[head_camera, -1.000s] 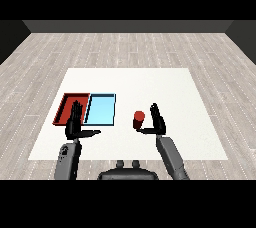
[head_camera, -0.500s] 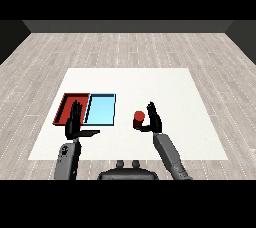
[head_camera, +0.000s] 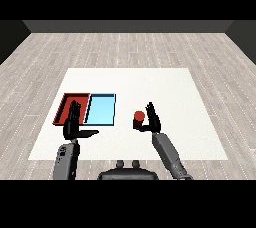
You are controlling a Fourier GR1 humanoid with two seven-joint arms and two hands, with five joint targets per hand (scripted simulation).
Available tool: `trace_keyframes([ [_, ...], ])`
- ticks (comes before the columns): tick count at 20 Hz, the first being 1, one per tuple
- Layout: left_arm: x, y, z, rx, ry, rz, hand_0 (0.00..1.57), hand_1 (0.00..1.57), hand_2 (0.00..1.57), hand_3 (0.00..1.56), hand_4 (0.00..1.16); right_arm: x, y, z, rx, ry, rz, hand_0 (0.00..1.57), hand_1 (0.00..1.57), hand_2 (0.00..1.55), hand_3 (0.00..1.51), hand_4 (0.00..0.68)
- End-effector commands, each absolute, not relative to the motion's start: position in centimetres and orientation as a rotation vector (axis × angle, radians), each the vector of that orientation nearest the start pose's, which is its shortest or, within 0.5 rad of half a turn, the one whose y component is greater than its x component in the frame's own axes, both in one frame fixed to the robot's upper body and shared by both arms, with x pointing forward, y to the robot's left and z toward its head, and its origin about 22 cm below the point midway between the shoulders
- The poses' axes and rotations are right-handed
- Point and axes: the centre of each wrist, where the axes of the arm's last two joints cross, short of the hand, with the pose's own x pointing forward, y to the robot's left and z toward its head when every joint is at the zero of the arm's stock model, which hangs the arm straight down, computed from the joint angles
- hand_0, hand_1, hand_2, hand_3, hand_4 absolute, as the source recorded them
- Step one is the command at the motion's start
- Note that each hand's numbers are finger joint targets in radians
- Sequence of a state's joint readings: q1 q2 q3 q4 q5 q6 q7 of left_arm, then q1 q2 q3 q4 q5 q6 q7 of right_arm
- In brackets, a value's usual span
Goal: Pick the red can and put it in the red box
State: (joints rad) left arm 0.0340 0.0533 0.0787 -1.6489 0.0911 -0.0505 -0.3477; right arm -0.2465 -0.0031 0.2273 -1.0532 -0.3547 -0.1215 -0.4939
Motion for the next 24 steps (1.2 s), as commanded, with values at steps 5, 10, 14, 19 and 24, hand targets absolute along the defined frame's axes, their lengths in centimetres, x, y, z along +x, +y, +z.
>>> trace_keyframes([
  [5, 22.6, 26.9, 2.0, 0.043, -1.993, 0.065, 0.0, 0.0, 0.0, 0.0, 0.0, 28.2, -14.1, -8.4, 0.283, -1.702, -0.124, 0.0, 0.0, 0.0, 0.0, 0.0],
  [10, 23.3, 25.9, 0.5, 0.023, -1.96, 0.051, 0.0, 0.0, 0.0, 0.0, 0.0, 29.6, -15.0, -8.1, 0.257, -1.695, -0.104, 0.0, 0.0, 0.0, 0.0, 0.0],
  [14, 22.5, 26.8, 1.8, 0.023, -1.974, 0.071, 0.0, 0.0, 0.0, 0.0, 0.0, 28.9, -13.2, -7.7, 0.251, -1.682, -0.11, 0.0, 0.0, 0.0, 0.0, 0.0],
  [19, 22.6, 27.9, -1.5, 0.023, -1.971, 0.084, 0.0, 0.0, 0.0, 0.0, 0.0, 29.8, -13.6, -6.8, 0.249, -1.68, -0.099, 0.0, 0.0, 0.0, 0.0, 0.0],
  [24, 22.4, 25.4, 1.8, 0.006, -1.98, 0.068, 0.0, 0.0, 0.0, 0.0, 0.0, 29.9, -13.5, -5.9, 0.268, -1.673, -0.091, 0.0, 0.0, 0.0, 0.0, 0.0],
])
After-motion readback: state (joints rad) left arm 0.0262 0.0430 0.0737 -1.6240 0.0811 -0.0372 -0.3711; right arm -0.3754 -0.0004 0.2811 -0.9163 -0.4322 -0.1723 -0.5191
